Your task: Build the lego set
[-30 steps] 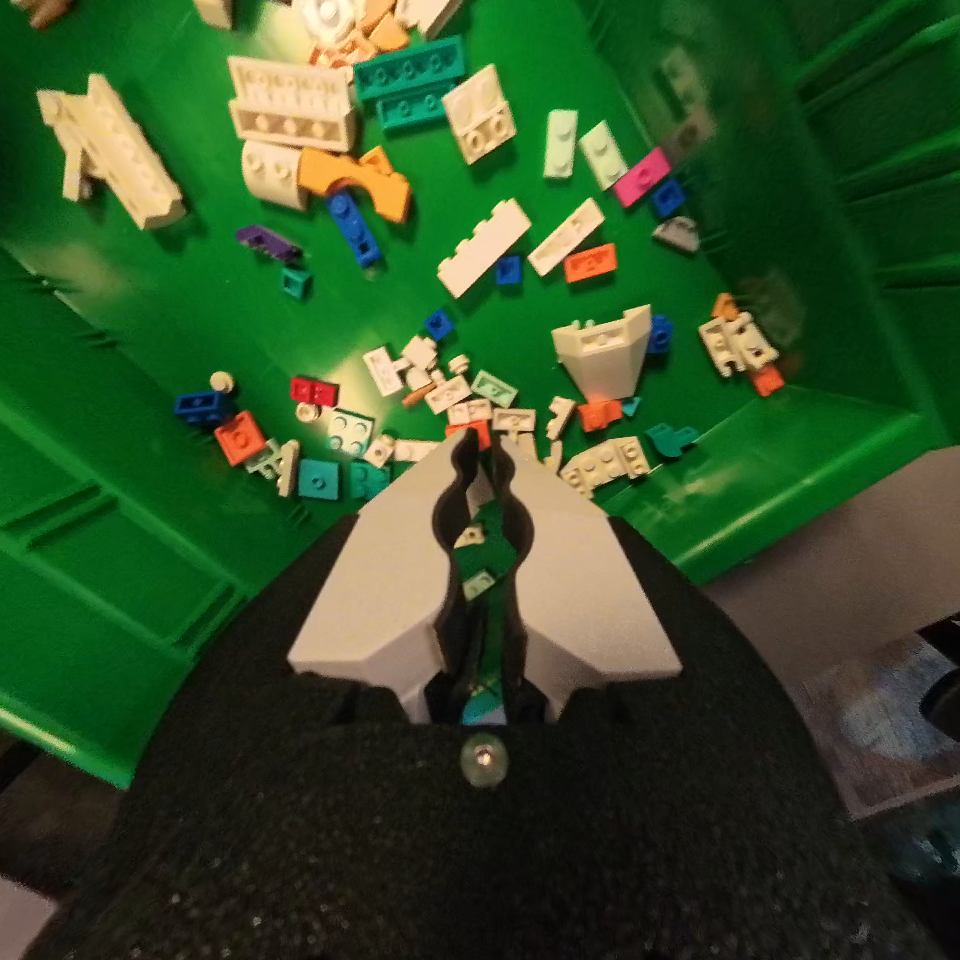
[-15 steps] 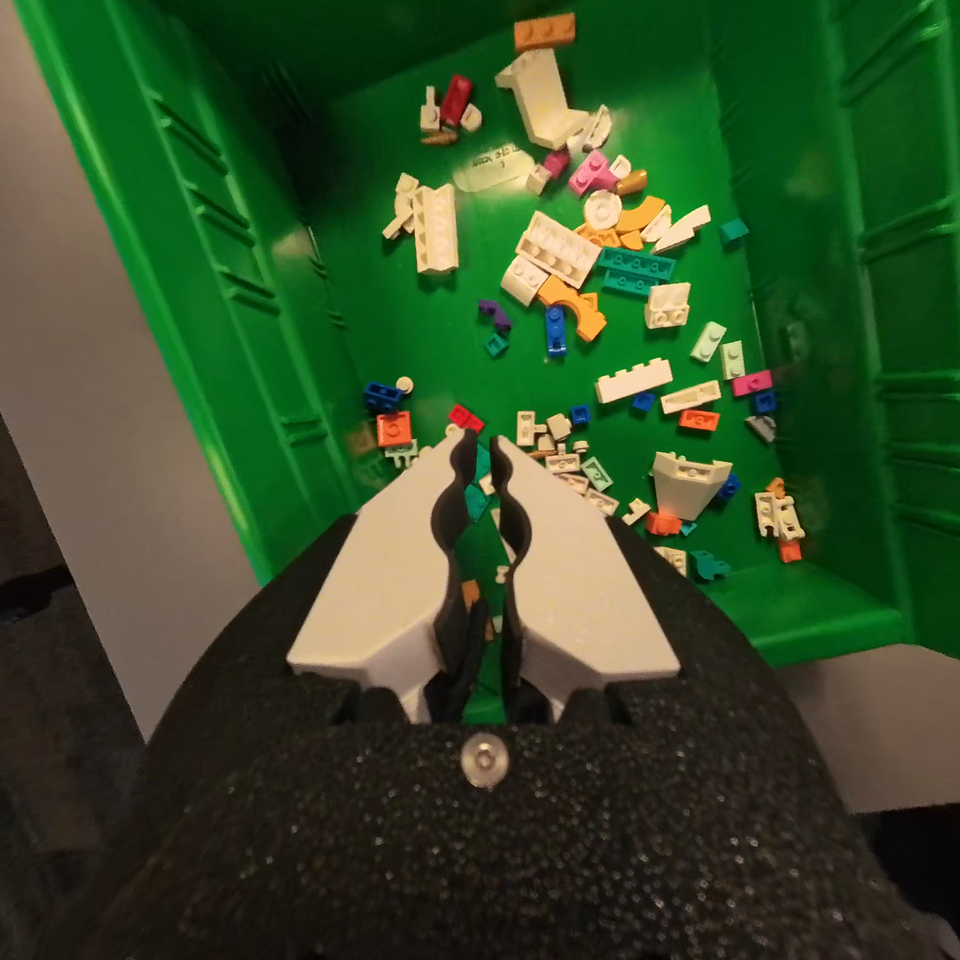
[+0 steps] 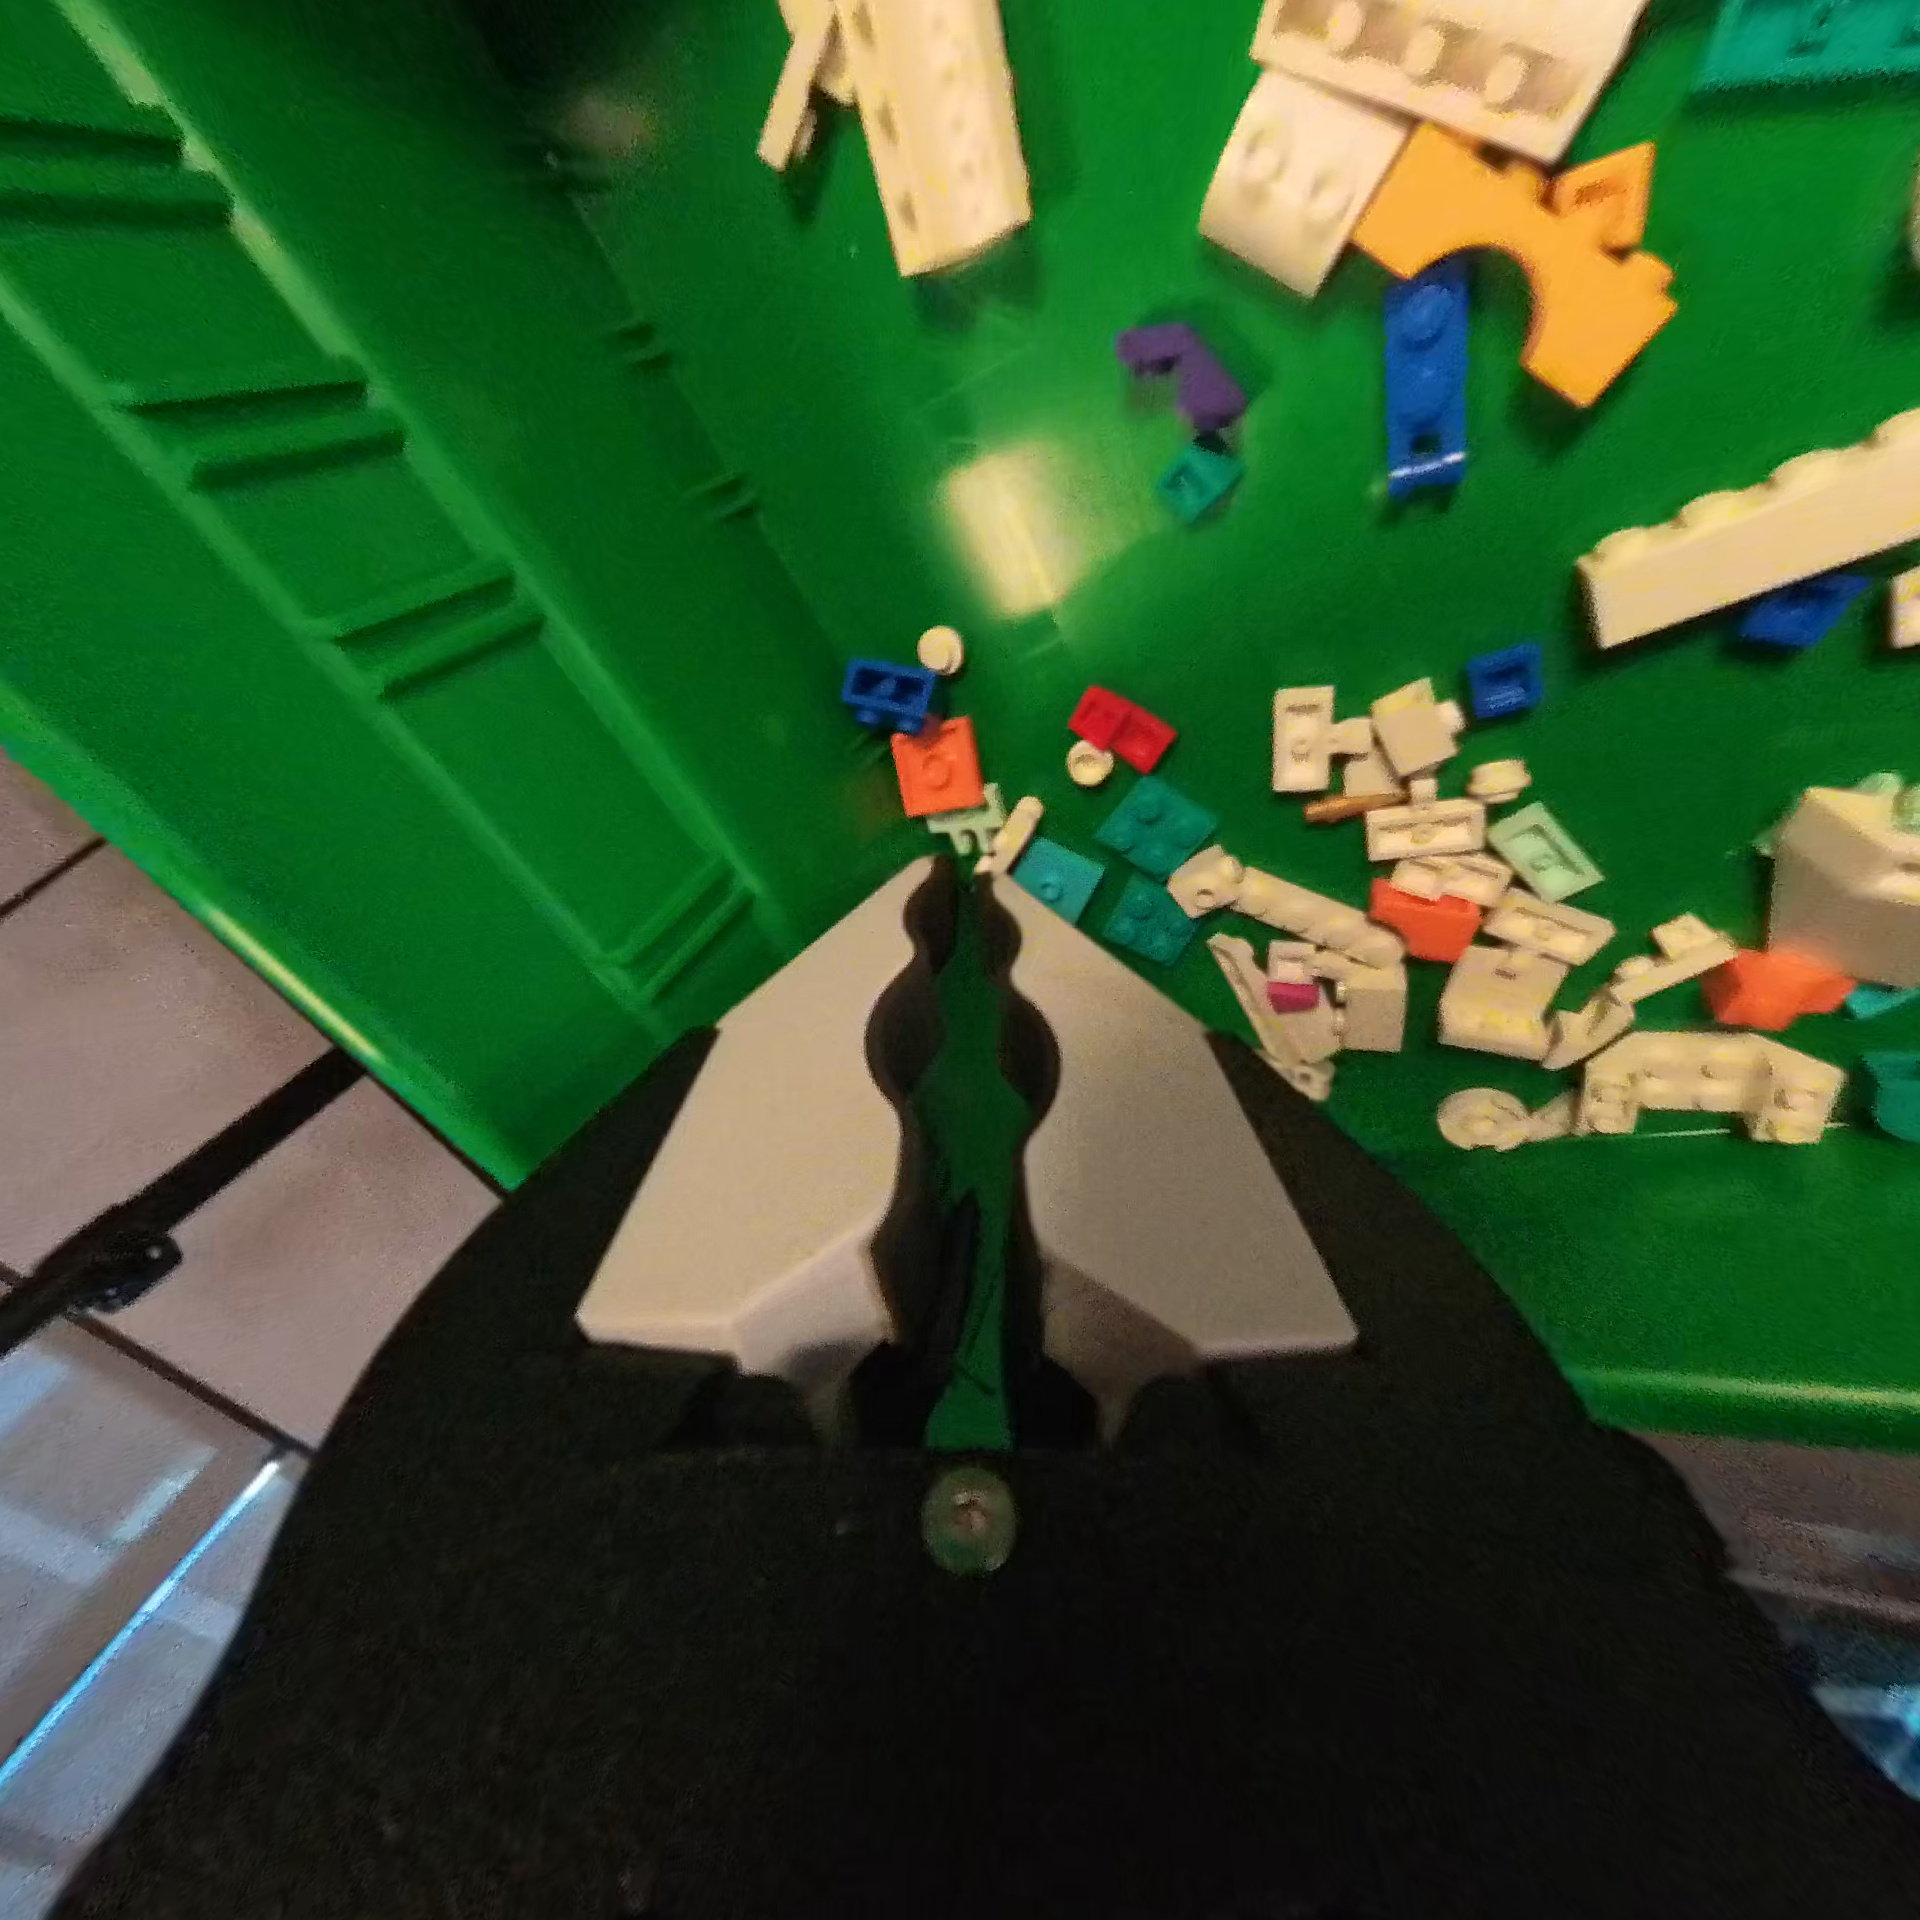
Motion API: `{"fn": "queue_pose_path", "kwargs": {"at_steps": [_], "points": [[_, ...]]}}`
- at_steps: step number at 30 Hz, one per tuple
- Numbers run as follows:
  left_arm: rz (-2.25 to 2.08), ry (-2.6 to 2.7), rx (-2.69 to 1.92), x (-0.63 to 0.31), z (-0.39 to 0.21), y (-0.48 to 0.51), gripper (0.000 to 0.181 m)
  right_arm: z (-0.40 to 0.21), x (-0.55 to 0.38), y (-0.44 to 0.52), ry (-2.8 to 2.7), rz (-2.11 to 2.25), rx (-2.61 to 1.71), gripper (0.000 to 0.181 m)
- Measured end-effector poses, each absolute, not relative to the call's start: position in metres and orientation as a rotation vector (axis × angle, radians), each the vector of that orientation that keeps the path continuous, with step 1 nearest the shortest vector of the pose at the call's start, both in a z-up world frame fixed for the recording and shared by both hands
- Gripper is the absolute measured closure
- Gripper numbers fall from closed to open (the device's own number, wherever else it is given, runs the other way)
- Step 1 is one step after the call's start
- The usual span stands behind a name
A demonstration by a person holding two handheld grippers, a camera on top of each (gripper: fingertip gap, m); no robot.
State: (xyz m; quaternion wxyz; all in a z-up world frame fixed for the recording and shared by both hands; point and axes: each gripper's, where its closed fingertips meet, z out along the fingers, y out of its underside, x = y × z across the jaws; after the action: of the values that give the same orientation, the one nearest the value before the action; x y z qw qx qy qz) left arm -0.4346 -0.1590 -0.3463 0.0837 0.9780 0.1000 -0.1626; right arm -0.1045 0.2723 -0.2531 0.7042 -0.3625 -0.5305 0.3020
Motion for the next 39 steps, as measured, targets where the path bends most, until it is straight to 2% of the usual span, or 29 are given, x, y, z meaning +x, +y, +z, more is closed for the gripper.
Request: {"fn": "queue_pose_path", "kwargs": {"at_steps": [13, 19, 25, 29, 33, 39], "points": [[-0.349, 0.106, 2.851, -0.431, -0.358, -0.147, 0.168, -0.253, -0.104, 0.272, -1.182, 0.673, -0.801, 0.146], [-0.336, 0.149, 2.790, -0.433, -0.359, -0.155, 0.178, -0.251, -0.102, 0.274, -1.160, 0.698, -0.815, 0.146], [-0.271, 0.189, 2.857, -0.425, -0.355, -0.150, 0.180, -0.250, -0.102, 0.273, -1.162, 0.704, -0.813, 0.147], [-0.410, 0.215, 2.980, -0.422, -0.333, -0.131, 0.180, -0.249, -0.102, 0.274, -1.155, 0.716, -0.816, 0.147], [-0.702, 0.287, 3.218, -0.405, -0.280, -0.094, 0.180, -0.248, -0.100, 0.275, -1.141, 0.734, -0.825, 0.147], [-1.043, -0.065, 3.656, -0.290, -0.208, -0.031, 0.181, -0.245, -0.099, 0.276, -1.117, 0.780, -0.838, 0.147]]}}
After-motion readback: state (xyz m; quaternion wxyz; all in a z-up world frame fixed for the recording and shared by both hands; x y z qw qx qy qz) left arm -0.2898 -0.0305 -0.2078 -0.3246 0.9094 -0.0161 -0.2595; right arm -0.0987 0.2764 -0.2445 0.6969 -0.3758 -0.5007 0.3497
